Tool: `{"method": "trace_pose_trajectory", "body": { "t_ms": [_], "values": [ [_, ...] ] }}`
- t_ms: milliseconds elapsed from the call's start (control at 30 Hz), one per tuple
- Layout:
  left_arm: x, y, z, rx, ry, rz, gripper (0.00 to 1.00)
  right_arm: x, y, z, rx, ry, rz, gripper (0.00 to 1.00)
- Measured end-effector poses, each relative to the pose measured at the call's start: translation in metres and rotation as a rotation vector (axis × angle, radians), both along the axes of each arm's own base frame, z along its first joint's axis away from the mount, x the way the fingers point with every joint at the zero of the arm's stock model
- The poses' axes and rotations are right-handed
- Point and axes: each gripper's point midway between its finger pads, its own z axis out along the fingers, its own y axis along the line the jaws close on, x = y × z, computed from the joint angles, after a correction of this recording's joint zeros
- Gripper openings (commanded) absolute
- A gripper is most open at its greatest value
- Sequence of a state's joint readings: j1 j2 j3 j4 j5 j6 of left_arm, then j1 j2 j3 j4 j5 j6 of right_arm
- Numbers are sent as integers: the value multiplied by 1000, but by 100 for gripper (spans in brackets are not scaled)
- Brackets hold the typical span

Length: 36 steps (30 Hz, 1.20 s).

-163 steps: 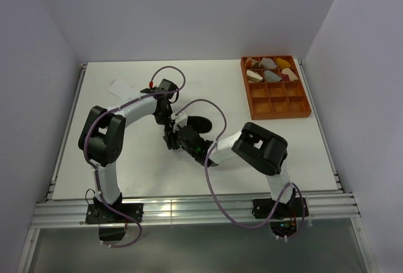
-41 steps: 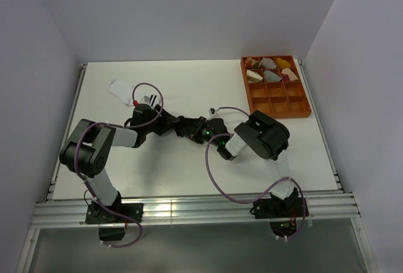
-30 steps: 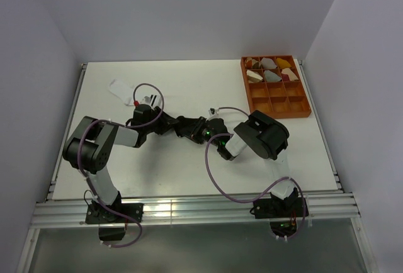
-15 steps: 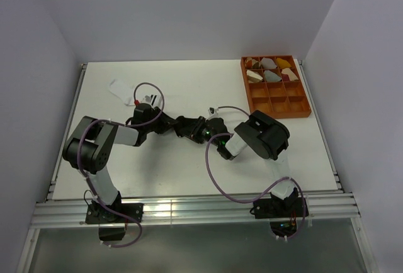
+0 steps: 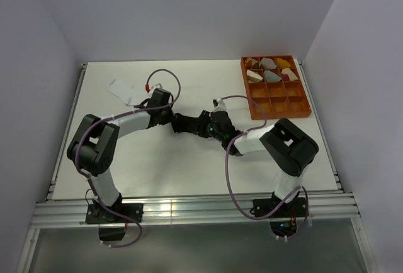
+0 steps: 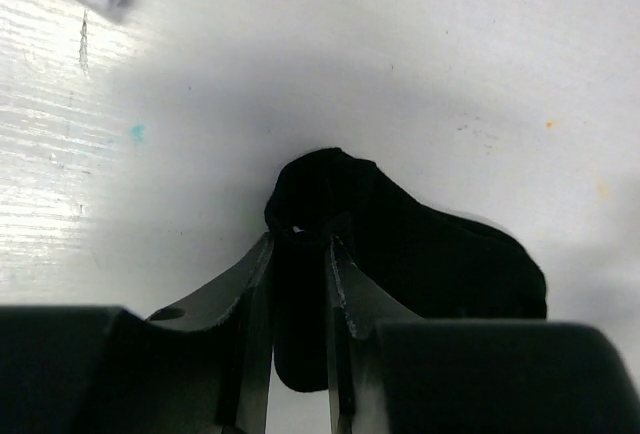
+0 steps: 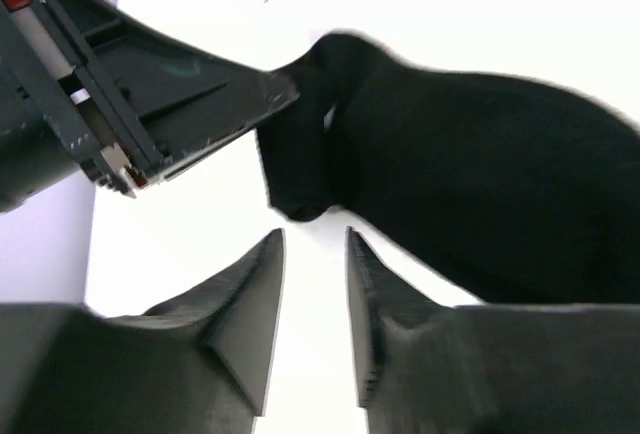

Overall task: Roll the socks
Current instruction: Roll the sock at the center of the board.

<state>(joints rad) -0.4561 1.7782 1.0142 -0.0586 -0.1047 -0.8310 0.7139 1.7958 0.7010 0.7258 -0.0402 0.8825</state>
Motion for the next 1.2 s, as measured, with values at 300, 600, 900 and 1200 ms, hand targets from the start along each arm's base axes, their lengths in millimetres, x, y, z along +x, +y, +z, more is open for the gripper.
{"method": "trace_pose_trajectory", "body": {
  "t_ms": [300,600,900,1200],
  "values": [
    [-4,-6,-1,216,11,-42,0,25,-32,-20,-188,21,-73,32],
    [-2,-10,-2,334,11,-129,0,53,-36,-38,-259,93,-75,33],
    [1,-10,-1,429,20,-218,0,55,-39,-39,-279,139,-60,34],
    [0,-10,-1,464,13,-273,0,54,-43,-39,-285,186,-43,35]
  ]
}}
